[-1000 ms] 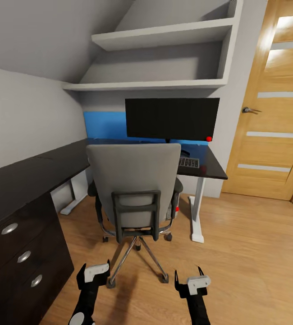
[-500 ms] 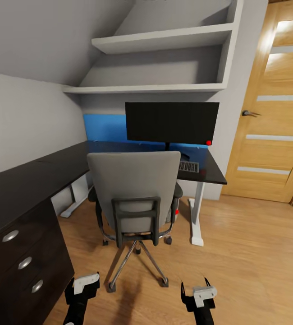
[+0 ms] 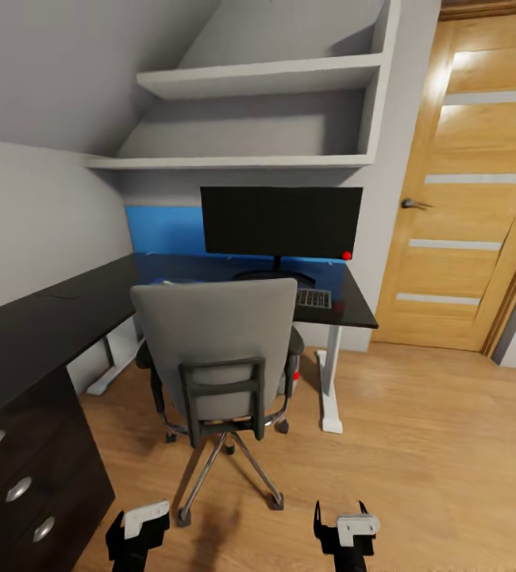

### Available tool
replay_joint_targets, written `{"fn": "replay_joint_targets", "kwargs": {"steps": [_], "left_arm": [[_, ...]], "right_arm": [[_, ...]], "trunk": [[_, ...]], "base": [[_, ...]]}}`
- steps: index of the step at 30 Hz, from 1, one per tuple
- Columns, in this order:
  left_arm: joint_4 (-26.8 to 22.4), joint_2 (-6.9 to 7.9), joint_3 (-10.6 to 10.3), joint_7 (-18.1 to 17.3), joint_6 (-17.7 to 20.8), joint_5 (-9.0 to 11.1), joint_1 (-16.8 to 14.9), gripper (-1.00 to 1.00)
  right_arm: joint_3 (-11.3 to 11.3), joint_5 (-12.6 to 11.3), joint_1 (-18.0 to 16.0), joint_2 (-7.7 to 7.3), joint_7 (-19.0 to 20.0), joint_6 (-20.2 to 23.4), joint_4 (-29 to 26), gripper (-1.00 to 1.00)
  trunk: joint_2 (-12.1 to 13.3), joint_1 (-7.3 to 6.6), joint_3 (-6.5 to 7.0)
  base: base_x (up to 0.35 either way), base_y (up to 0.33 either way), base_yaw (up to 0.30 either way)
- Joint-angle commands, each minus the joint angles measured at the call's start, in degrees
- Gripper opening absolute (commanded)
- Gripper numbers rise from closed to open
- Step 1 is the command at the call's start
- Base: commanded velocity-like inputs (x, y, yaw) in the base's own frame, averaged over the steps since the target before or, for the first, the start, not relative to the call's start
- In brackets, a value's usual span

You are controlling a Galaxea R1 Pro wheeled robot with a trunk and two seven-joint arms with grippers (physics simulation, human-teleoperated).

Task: In the bedroom, organize the workspace by keeping the computer under the desk, ensuring the monitor is on the desk, placing the keyboard on the desk next to the monitor, placing the mouse on the desk next to the keyboard, moving the folder from the swivel chair onto the desk next to the mouse, stacking the notebook on top of the folder with the pen on top of the notebook, and positioning the swivel chair next to the desk.

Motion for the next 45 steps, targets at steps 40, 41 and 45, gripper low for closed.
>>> {"fn": "replay_joint_targets", "kwargs": {"steps": [40,41,45], "left_arm": [[15.3,1.79,-0.3,-6.9,-0.5,9.7,0.0,1.00],[15.5,1.78,-0.3,-6.9,-0.6,9.8,0.0,1.00],[16.2,1.73,-0.2,-7.0,-2.6,9.8,0.0,1.00]], "right_arm": [[-2.3,-8.8,0.0,-1.91,10.3,0.6,3.8,1.00],[-2.3,-8.8,0.0,-1.91,10.3,0.7,3.8,1.00],[-2.2,-8.8,0.0,-2.00,10.5,1.0,3.9,1.00]], "trunk": [[16.0,-8.80,7.13],[16.4,-9.02,7.31],[18.0,-9.90,8.03]], "base": [[0.000,0.000,-0.272],[0.000,0.000,-0.263],[0.000,0.000,-0.255]]}}
